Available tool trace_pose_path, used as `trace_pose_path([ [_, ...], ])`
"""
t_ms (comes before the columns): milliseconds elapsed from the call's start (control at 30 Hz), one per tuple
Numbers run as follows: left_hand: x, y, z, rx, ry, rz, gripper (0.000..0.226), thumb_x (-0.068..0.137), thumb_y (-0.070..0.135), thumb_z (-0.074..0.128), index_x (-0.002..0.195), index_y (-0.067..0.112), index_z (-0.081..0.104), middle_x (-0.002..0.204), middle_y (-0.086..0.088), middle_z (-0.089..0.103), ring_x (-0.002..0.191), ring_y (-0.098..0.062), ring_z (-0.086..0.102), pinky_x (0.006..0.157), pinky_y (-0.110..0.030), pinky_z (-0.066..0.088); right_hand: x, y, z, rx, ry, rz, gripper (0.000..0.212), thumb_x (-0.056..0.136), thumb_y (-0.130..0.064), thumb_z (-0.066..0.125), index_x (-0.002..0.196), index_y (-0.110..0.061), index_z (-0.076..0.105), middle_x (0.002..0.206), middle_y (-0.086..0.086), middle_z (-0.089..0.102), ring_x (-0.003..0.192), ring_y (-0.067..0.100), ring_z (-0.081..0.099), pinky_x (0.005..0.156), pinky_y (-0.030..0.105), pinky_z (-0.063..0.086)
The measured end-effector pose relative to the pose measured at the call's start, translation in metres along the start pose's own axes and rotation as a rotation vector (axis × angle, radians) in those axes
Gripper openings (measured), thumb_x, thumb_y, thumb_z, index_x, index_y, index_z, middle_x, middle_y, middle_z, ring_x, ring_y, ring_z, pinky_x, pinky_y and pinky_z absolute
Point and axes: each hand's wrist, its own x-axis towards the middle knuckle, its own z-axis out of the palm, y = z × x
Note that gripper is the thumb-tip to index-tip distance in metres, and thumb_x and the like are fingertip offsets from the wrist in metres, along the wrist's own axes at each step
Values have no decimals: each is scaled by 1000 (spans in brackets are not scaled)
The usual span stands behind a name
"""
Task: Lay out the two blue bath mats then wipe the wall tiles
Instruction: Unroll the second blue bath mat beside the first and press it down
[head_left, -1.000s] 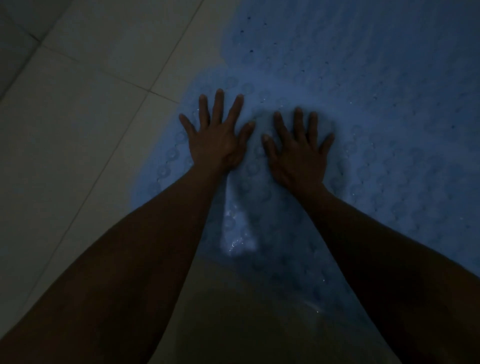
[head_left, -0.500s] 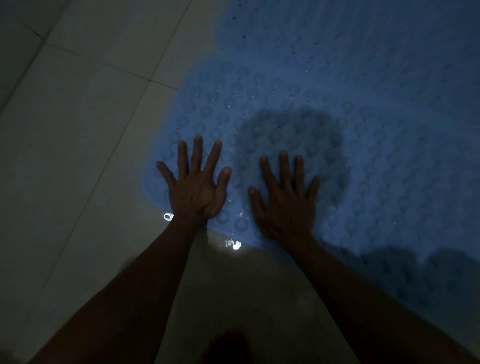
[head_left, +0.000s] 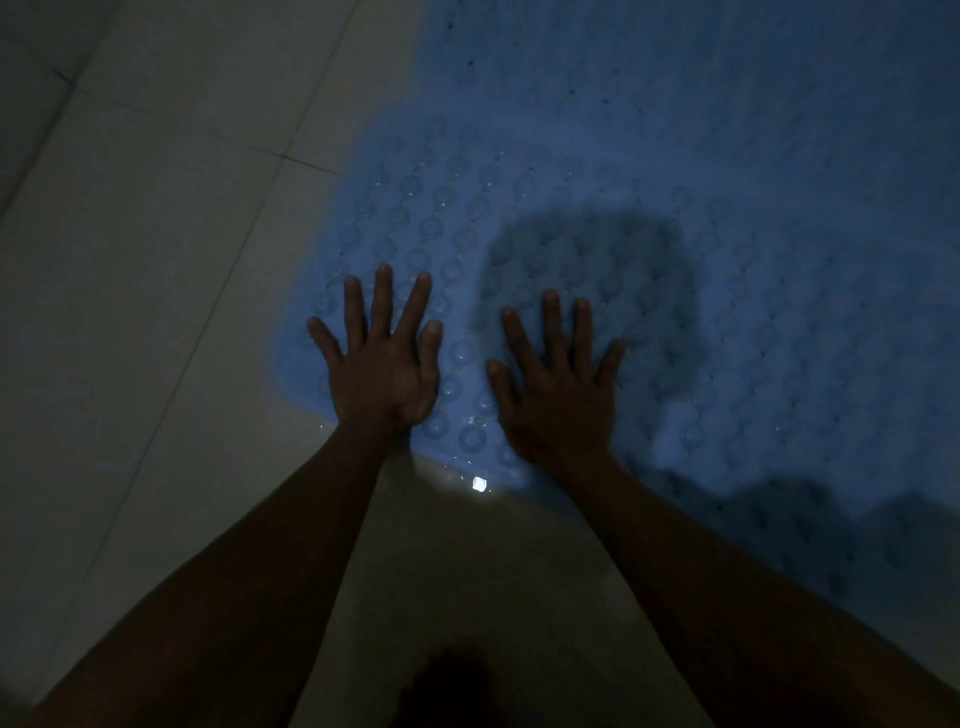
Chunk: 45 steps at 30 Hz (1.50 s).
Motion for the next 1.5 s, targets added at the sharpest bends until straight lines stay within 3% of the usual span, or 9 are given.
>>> trace_pose_path([
  [133,-2,7,-1,-8,-33,-39,56,102,64,5,155,51,-7,167,10,-15,152,-22,-22,117,-64,-13,1,1,-3,28,-43,-4,61,101,-60,32,158,-37,26,169,3,10,155,32,2,118,65,1],
  [233,-11,21,-3,-43,-73,-67,64,99,67,4,158,43,-6,167,5,-16,152,-22,-21,118,-64,-12,-10,16,-16,40,-87,-17,61,101,-56,34,158,-35,26,168,3,14,155,30,6,119,66,7],
  [500,-81,161,35,32,-83,365,63,101,62,18,159,39,7,169,1,-6,154,-27,-11,116,-70,0,-106,156,-61,34,-57,422,68,98,-63,30,159,-41,12,169,-2,0,156,26,-4,120,64,4],
  [667,-105,221,62,69,-96,429,65,98,67,16,158,45,7,169,4,-7,154,-29,-13,111,-76,-4,-123,197,-68,55,-46,530,71,96,-66,29,158,-46,0,169,-6,-9,155,25,-12,120,65,0],
  [933,-105,233,71,122,-62,375,65,97,71,7,157,48,-3,168,5,-11,153,-28,-17,109,-77,-6,-121,201,-57,16,40,553,70,96,-67,30,159,-42,12,169,-2,2,156,30,-4,118,67,4],
  [1167,-104,234,74,116,-58,385,64,101,66,21,158,45,-1,168,5,-11,154,-29,-15,109,-77,-4,-121,203,-52,-54,62,517,64,100,-63,25,159,-39,16,169,2,6,155,34,2,117,68,6],
  [1400,-105,236,66,94,-149,376,62,100,69,12,154,51,-11,166,9,-21,151,-26,-25,109,-76,-10,-120,203,-55,-1,8,500,63,100,-61,30,159,-39,19,169,2,8,155,34,2,116,70,5],
  [1500,-99,239,59,100,-156,397,64,99,70,14,157,46,1,168,3,-8,154,-30,-14,111,-76,-7,-110,203,-70,83,-28,540,63,98,-60,36,157,-37,26,168,4,16,154,36,8,117,69,2],
])
